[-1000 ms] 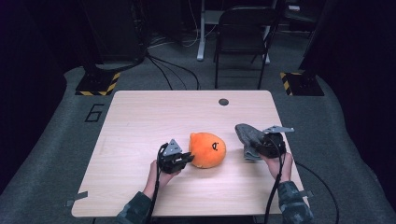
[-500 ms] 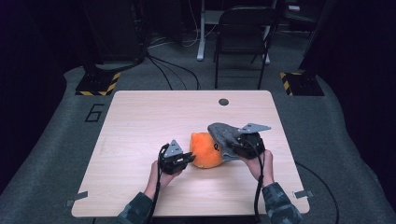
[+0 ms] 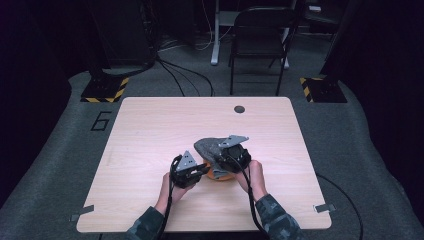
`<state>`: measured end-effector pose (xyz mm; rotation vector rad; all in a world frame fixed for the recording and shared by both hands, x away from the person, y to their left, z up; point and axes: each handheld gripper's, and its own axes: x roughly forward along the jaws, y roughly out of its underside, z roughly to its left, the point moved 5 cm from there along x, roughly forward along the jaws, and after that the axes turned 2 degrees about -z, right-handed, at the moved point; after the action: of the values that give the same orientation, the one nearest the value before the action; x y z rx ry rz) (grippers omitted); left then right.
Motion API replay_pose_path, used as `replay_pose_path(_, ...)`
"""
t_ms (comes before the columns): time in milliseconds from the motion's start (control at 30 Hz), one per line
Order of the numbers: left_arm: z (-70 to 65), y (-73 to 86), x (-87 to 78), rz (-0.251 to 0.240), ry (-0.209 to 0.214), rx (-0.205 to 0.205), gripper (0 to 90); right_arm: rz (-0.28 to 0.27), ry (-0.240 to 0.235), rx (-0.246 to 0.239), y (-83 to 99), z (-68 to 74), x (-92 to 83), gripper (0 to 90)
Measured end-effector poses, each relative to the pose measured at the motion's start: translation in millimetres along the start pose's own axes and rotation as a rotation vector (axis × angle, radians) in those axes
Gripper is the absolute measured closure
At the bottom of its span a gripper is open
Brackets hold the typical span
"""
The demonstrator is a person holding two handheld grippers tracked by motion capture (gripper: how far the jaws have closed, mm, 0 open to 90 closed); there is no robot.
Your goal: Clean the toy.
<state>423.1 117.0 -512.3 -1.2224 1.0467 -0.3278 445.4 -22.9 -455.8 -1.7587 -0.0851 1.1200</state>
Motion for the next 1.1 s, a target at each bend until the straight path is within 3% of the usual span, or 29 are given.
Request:
replay_pose_path(100,0.0,0.5,0.3,0.003,-0.002,0.003,80.5,0.013,0.011,-0.015,6.3,-3.4,3.7,72.1)
replay_pose_path(433,-0.9,2.2,-0.5,0.004,0.004,-0.009,80.9,0.013,0.009,0.011,14.4,-14.7,-2.7,71.6)
replay_pose_path(600,0.4,2.5,-0.3,-0.004,0.006,-0.015,80.8,0.014,0.025,0.057,21.8,-28.4,-6.8,71.4)
replay_pose_path(767,-0.6,0.3,1.0,-0.009,0.012,-0.003,80.7,0.033,0.043,0.063,29.2,-38.4,-11.0,71.2)
replay_pose_path(833,-0.5,0.3,1.3,-0.015,0.014,-0.007,80.7,0.042,0.056,0.103,34.5,-46.0,-12.9,71.1)
replay_pose_path(1100,-1.1,-0.3,1.3,-0.017,0.018,-0.002,80.7,0.065,0.056,0.140,44.4,-62.4,-13.0,71.1)
